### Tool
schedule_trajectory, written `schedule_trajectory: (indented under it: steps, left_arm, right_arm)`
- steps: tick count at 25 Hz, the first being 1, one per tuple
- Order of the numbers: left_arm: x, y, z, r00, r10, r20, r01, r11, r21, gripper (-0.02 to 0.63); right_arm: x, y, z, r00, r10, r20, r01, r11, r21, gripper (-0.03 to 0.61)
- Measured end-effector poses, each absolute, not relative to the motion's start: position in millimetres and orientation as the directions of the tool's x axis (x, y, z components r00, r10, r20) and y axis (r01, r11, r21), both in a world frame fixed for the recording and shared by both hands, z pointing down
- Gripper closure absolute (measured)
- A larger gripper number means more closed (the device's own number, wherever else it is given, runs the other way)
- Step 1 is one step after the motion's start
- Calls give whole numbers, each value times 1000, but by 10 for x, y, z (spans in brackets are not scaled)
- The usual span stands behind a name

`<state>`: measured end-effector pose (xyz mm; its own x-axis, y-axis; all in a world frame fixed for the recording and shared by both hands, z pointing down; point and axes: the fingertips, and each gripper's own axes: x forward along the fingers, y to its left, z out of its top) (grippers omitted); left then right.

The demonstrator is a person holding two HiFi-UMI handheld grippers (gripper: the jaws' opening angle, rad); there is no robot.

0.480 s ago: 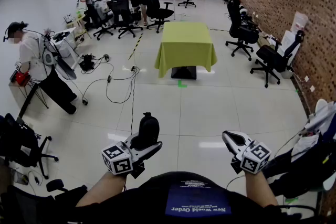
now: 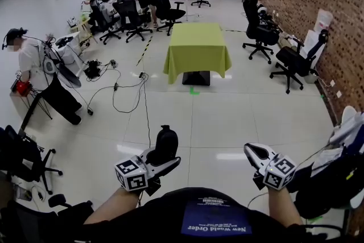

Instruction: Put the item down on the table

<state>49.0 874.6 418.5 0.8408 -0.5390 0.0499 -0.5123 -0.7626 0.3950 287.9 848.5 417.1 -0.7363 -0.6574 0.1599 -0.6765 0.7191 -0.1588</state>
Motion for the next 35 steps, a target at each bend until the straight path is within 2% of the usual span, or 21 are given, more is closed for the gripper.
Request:
schedule_trajectory:
  steps: [12,27,35]
  left_arm:
    - [163,7984,4371,860,-507,50,-478,-768,426,325]
    - [-1287,6178,4258,877,-479,45,-453,-791,411,325]
    - [-1305,5379,4242,864,-501,41,-472,-782,408,325]
  right_arm:
    - [2498,7751,4303,-727,-662,184,-686,708,-168,591]
    - [1084,6013,4102,-708,-690,153,-707,687,-170,591]
    - [1065,5207,4138,-722,-669,176,-692,701,-174,591]
